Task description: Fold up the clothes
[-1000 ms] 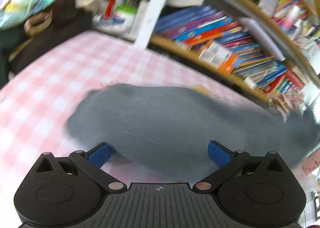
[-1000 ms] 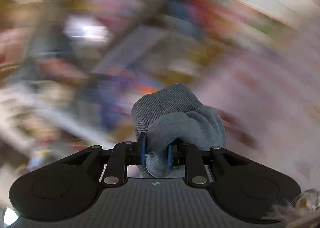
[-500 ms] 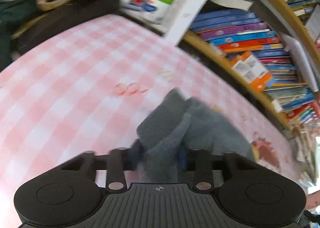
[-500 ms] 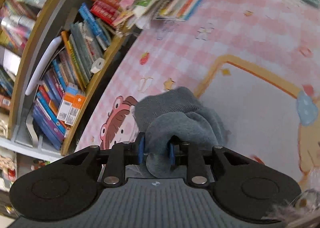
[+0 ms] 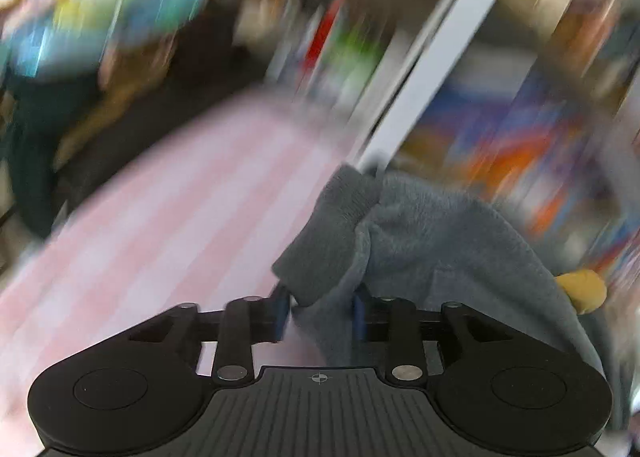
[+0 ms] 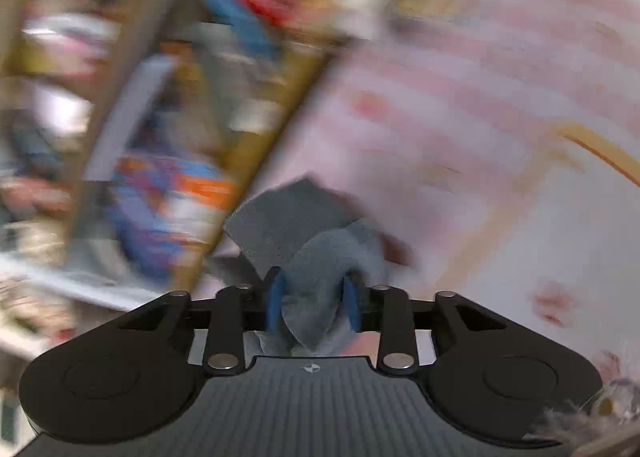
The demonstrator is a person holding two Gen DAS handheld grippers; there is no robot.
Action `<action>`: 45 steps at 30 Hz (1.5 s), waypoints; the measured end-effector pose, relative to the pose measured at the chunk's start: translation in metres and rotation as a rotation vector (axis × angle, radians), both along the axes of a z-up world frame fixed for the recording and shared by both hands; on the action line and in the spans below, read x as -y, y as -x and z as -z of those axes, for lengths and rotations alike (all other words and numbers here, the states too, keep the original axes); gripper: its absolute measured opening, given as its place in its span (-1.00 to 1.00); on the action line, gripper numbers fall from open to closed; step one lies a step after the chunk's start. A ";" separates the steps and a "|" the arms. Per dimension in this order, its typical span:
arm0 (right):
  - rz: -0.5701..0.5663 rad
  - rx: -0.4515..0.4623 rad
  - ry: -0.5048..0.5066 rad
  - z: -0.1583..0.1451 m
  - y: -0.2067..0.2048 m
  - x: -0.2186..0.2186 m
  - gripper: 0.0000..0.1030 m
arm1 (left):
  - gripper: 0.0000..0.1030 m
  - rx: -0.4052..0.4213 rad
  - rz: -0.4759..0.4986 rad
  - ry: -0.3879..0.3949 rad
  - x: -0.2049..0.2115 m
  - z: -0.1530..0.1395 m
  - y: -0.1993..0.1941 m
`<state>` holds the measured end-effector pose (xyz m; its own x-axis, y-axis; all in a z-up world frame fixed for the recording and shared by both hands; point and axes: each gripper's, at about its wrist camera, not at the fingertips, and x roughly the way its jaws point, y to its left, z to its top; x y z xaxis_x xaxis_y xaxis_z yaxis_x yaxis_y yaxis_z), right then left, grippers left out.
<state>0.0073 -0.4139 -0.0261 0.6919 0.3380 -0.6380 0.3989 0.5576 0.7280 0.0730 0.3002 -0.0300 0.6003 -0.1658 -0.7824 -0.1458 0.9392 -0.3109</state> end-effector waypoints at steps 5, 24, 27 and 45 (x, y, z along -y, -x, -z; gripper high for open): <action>-0.052 -0.083 0.187 0.000 0.017 -0.002 -0.11 | 0.41 0.042 -0.036 -0.045 -0.015 0.007 0.044; -0.596 0.102 1.027 -0.011 -0.032 -0.147 -0.66 | 0.40 0.205 0.029 0.022 0.052 -0.037 0.014; -0.313 0.114 0.750 -0.032 -0.023 -0.089 -0.81 | 0.41 0.210 0.045 0.034 0.059 -0.038 0.011; -0.050 -0.014 0.119 -0.019 -0.018 -0.008 -0.80 | -0.88 -0.008 -0.071 0.160 0.085 0.000 -0.050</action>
